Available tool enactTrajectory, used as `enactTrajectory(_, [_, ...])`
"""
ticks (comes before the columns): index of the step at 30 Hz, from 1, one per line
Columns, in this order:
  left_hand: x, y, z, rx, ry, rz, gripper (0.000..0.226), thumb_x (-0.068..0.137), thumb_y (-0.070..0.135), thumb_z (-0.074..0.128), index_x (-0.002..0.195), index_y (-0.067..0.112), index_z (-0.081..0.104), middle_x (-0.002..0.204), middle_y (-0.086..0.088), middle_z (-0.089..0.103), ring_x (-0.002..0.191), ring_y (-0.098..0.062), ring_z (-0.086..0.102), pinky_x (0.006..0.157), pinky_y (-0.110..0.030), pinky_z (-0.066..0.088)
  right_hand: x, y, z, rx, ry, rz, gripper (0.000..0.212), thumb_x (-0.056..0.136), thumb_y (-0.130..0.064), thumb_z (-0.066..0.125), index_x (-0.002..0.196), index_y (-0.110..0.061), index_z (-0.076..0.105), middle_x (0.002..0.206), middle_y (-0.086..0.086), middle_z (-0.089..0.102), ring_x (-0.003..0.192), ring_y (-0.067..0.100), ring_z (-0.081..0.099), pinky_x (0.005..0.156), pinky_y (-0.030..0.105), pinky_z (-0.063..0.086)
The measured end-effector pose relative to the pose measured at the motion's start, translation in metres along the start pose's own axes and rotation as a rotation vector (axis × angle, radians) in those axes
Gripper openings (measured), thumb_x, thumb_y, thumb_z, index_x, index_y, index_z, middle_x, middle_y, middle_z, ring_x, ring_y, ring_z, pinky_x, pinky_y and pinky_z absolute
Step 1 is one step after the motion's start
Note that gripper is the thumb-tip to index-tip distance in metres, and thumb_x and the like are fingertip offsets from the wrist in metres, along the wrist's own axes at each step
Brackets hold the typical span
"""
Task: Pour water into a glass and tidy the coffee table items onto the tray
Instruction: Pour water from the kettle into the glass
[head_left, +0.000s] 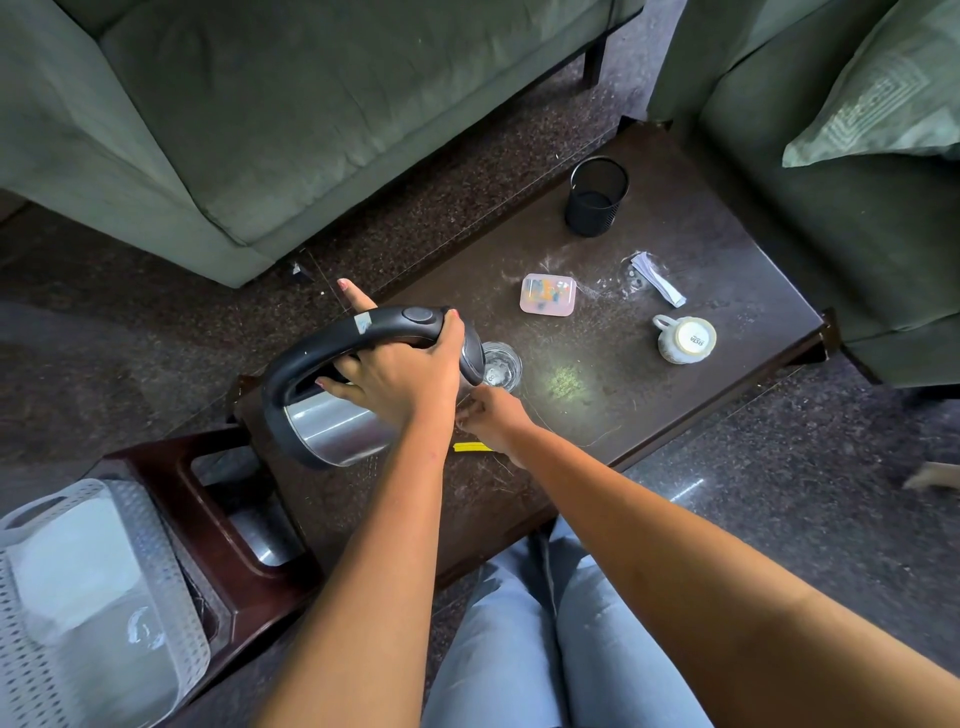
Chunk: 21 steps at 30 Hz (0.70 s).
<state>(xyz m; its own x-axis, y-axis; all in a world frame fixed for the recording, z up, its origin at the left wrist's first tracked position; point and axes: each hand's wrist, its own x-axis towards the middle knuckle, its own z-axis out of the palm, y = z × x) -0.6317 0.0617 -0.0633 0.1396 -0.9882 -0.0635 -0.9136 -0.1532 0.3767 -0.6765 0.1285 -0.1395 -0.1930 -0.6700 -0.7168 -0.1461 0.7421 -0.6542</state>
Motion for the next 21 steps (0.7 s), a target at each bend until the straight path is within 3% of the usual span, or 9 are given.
enactTrajectory(12, [0.002,-0.0034,-0.001,-0.007,0.0,-0.002,0.111,0.067,0.068,0.06,0.152,0.029,0.001,0.141,-0.006,0.052,0.139,-0.034,0.028,0.115,-0.056,0.002,0.001,0.0009,0.0034,0.002,-0.001,0.024,0.036,0.087,-0.006,0.054,0.123,-0.009,0.058,0.112,0.011,0.067,0.107,0.025,0.059,0.076,0.022,0.038])
enactTrajectory(18, [0.0023,-0.004,-0.0008,-0.026,0.016,0.009,0.11,0.066,0.066,0.062,0.152,0.029,0.004,0.141,-0.004,0.052,0.139,-0.034,0.029,0.115,-0.057,0.003,-0.0003,-0.002,0.0038,-0.014,0.001,0.006,0.024,0.085,-0.003,0.053,0.105,-0.012,0.065,0.099,0.011,0.066,0.09,0.023,0.056,0.07,0.023,0.037])
enactTrajectory(21, [0.003,-0.0042,-0.0004,-0.018,0.012,0.01,0.11,0.066,0.067,0.061,0.152,0.029,0.003,0.139,-0.006,0.053,0.138,-0.035,0.03,0.115,-0.057,0.004,0.0001,-0.0022,0.0044,-0.033,0.01,0.015,0.021,0.085,-0.004,0.053,0.102,-0.006,0.065,0.104,0.014,0.067,0.088,0.024,0.055,0.07,0.025,0.036])
